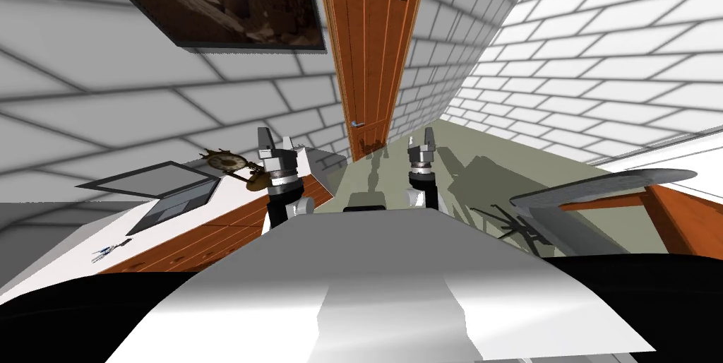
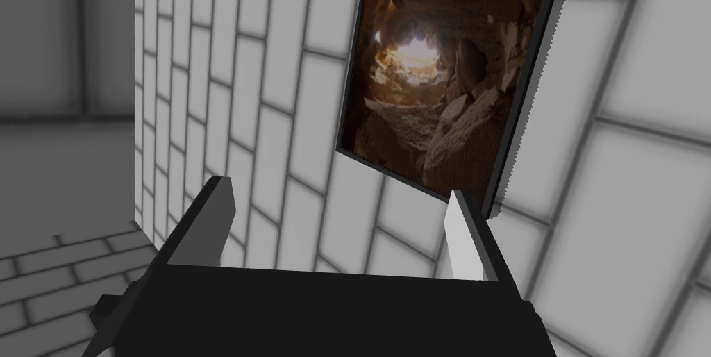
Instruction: Pull the door open
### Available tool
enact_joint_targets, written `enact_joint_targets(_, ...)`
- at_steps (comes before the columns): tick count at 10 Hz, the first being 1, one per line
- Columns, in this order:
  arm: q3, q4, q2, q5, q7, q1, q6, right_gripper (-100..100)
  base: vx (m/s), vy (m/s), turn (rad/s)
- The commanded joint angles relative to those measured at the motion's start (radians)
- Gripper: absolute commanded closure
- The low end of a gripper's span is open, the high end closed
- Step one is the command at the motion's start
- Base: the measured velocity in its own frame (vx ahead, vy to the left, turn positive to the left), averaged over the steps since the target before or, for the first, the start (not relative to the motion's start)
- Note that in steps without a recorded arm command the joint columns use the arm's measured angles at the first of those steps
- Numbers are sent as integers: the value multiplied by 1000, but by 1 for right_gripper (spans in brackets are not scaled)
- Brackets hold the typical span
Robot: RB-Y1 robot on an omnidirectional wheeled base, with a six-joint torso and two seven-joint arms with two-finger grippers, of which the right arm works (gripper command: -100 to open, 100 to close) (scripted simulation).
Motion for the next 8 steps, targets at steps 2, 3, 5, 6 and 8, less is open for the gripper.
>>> enact_joint_targets(2,-10,53,-11,-9,-2,-16,-13,-100,89,-20,106)
enact_joint_targets(3,-12,72,-14,-11,-2,-22,-16,-100,84,-21,88)
enact_joint_targets(5,-17,114,-20,-17,-1,-37,-24,-100,81,-19,116)
enact_joint_targets(6,-20,136,-23,-19,-1,-44,-28,-100,94,-21,130)
enact_joint_targets(8,-26,181,-28,-25,0,-59,-36,-100,95,-27,115)
